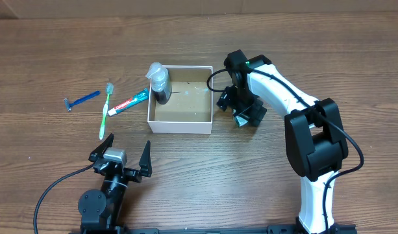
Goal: Pack container
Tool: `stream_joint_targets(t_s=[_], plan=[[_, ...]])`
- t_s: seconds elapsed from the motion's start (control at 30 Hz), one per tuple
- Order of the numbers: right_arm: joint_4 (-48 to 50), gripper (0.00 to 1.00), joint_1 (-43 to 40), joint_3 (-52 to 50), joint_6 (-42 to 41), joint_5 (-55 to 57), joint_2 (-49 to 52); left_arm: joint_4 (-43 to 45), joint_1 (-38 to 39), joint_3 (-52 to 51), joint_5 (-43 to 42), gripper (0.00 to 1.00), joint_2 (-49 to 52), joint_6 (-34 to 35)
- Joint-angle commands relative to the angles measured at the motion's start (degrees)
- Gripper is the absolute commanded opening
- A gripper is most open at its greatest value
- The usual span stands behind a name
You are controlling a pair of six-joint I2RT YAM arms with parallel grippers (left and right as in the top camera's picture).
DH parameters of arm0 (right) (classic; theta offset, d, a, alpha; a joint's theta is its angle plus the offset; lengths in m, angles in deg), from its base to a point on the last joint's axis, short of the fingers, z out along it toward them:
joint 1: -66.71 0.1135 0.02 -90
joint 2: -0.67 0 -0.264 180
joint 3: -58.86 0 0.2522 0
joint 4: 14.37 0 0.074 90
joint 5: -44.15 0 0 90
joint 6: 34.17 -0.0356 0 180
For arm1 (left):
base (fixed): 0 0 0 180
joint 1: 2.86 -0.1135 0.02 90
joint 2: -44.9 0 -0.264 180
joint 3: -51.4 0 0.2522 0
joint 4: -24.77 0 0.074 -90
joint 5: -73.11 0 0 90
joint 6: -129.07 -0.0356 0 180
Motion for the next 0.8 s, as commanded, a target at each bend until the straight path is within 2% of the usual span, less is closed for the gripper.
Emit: stream_joint_targets(t_s=[0.0,0.33,0.47,0.63,0.77], plan=[[-0.15,0.98,-0.70,-0.24,0.55,3.89,-0.46,0.07,-0.39,-0.31,0.00,1.00,-0.50,-1.27],[3.41,0.98,-0.96,-0.37,-6.05,4.55,-0.46,0.07,-0.39,-0.31,0.00,1.00,-0.50,-1.27],[5.29,0.94,-0.94,-1.68,-6.12,4.52,-0.46,0.07,-0.39,-0.31,0.00,1.00,-0.50,-1.25],[11.67,0.88,-1.27,-8.85,-6.12,4.48,-0.46,0.09,-0.39,-0.31,0.00,1.00,-0.50,-1.27],[11.56,0.82,-1.95,-9.46,-5.31,4.96,-0.46,0.07,-0.39,-0.31,0.00,1.00,-0.50,-1.27]])
